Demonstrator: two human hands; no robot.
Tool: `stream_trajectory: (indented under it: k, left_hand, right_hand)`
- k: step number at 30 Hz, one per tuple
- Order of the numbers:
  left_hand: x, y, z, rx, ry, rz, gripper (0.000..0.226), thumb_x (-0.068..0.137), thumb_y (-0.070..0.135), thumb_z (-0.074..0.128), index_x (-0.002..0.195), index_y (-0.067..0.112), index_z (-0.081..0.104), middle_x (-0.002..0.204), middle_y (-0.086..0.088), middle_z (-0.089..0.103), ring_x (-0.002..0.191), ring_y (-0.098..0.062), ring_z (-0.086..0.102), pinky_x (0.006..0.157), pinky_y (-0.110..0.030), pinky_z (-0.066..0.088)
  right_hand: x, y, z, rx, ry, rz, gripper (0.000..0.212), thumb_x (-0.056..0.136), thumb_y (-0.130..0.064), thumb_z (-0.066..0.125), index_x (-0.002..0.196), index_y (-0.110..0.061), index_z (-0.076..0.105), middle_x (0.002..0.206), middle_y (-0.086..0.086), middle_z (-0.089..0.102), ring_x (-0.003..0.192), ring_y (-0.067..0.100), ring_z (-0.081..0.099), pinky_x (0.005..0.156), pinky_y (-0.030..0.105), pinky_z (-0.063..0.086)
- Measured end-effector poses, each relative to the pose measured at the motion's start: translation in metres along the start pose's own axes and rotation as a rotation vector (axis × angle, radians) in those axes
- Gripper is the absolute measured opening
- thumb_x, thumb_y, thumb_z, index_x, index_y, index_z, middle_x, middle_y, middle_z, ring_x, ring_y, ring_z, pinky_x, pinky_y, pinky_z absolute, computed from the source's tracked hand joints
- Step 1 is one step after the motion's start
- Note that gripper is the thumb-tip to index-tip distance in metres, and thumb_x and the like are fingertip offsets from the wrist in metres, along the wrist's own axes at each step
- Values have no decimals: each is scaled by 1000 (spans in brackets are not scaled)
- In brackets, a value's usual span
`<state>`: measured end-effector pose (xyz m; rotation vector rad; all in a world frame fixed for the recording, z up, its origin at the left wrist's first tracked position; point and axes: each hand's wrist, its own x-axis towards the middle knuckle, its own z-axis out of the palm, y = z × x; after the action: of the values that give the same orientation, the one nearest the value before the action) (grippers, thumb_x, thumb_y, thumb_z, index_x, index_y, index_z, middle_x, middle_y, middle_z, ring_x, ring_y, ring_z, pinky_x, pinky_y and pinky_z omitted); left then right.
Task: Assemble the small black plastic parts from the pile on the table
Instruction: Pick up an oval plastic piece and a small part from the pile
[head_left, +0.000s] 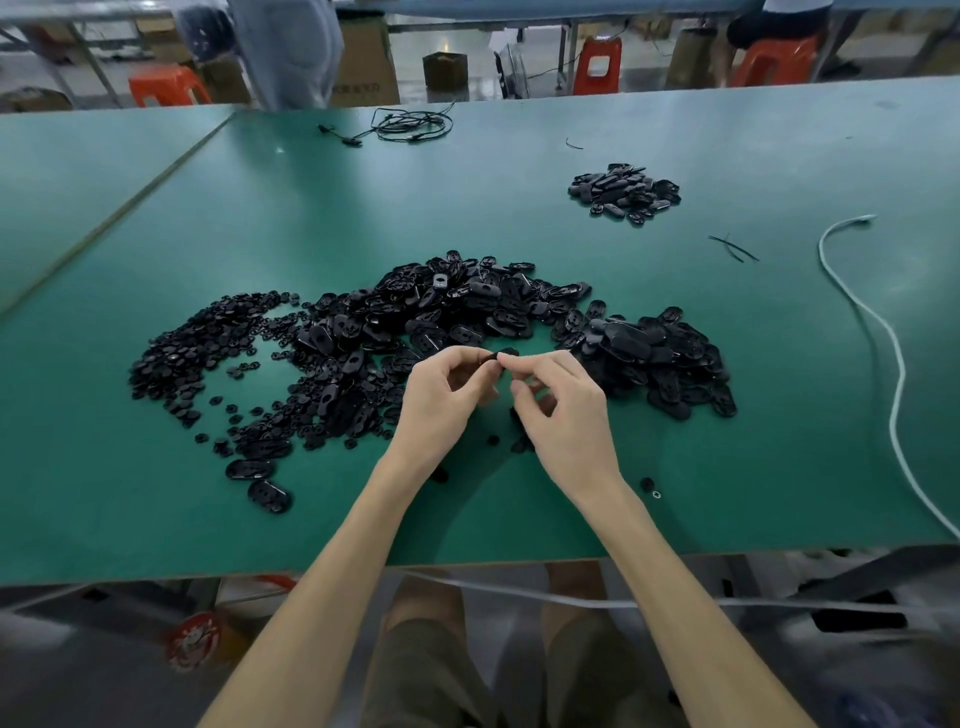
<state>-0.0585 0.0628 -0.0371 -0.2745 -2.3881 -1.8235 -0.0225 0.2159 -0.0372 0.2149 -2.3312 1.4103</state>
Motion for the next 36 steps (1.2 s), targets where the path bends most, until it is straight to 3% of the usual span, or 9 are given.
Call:
stream_trajectory:
  k: [5,8,14,18,20,26,29,31,36]
  left_hand:
    - [-1,5,2,28,-84,-6,8,98,13,71,104,7,74,80,-7,76,69,-9,68,72,-24,55]
    - [-2,6,2,35,-106,0,2,96,12,74,98,11,74,81,-9,76,73,-18,69,76,-36,57]
    - [-1,4,4,85,-96,13,4,95,9,73,94,13,72,83,-9,74,75,-30,70,75,-41,56]
    - [-1,2,6,182,-78,71,4,91,6,71,93,9,70,80,-5,68,63,-4,54,61,-21,45]
    - [-2,2,7,214,-66,93,5,90,6,71,93,10,69,79,2,65,62,0,52,61,-13,41]
    - [-2,4,7,247,-52,106,6,90,6,71,92,12,69,81,6,65,63,0,54,62,-11,40]
    - [-1,5,4,188,-52,81,4,93,8,73,94,12,74,78,2,72,64,-9,64,65,-23,52]
    - [-1,6,2,112,-67,62,3,95,10,75,97,12,76,75,-2,75,66,-15,69,70,-29,58]
    - [-2,6,3,136,-60,65,6,97,10,72,101,8,76,80,-1,74,69,-12,66,72,-26,55]
  right_hand:
    - [4,0,-3,111,92,120,25,98,-10,69,119,-24,70,106,-7,68,93,3,65,79,12,50]
    - [4,3,-5,120,90,159,17,97,-6,70,107,-18,75,99,-6,74,88,7,69,79,16,51]
    - [6,3,-5,145,43,182,16,97,-5,70,102,-19,75,96,-7,74,87,8,70,79,20,54]
    - [5,2,-2,145,16,190,18,95,-3,70,99,-20,75,95,-6,74,90,12,70,83,26,55]
    - [5,2,-1,140,4,189,19,95,-3,70,97,-21,74,94,-6,74,90,13,70,83,26,55]
    - [6,2,-1,117,-7,178,17,94,-2,70,98,-19,74,94,-6,73,89,7,68,78,14,49]
    - [5,1,-2,123,25,162,21,95,-3,69,102,-22,73,94,-5,71,87,7,67,77,13,49]
    - [4,1,-5,144,41,158,24,97,-4,67,104,-27,72,93,-4,71,84,9,67,77,18,51]
    - [4,1,-5,125,12,163,26,99,-2,62,97,-25,74,98,1,72,87,19,70,84,39,58]
